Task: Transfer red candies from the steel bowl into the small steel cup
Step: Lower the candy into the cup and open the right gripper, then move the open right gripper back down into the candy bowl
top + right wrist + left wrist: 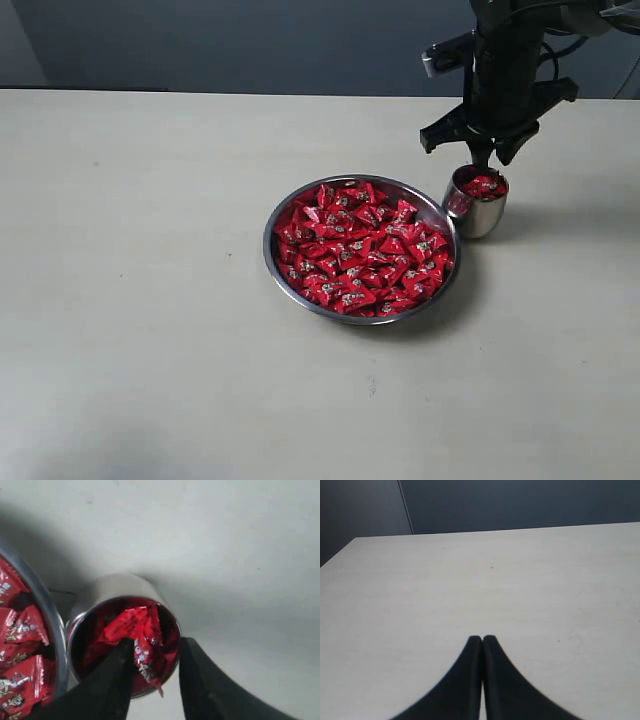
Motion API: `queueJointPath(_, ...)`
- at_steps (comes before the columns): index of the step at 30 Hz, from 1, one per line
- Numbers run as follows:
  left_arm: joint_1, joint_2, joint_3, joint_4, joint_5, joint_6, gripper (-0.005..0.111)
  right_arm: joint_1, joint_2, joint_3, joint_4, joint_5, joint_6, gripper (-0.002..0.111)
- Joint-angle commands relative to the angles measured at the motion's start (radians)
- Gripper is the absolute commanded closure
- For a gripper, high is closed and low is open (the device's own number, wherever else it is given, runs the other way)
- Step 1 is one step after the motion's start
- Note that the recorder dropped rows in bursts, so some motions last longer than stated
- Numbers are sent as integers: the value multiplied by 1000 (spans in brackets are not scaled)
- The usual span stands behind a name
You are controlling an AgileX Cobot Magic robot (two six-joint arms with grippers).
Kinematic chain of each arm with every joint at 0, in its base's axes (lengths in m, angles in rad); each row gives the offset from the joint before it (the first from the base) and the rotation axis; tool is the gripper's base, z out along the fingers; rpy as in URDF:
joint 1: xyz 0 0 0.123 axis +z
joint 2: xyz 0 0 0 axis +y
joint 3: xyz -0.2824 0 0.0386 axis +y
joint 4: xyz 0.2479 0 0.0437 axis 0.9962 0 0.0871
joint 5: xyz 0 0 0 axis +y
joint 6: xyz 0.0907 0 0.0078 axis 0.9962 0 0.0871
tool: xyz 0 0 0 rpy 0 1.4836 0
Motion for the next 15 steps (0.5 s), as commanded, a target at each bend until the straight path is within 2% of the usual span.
queueJointPath(1,-7,-5,2,2,-8,-1,106,-5,-35,-1,11,-5,2,77)
queueJointPath(6,-7,-5,2,2,-8,-1,106,-5,-112,-1,157,-6,-69,77)
queueJointPath(12,-7,-5,2,2,-8,-1,106,-5,-134,1,543,-5,-358,77)
queueJointPath(15,-7,-5,2,2,-8,-1,106,14,-134,25,573,-18,-383,77)
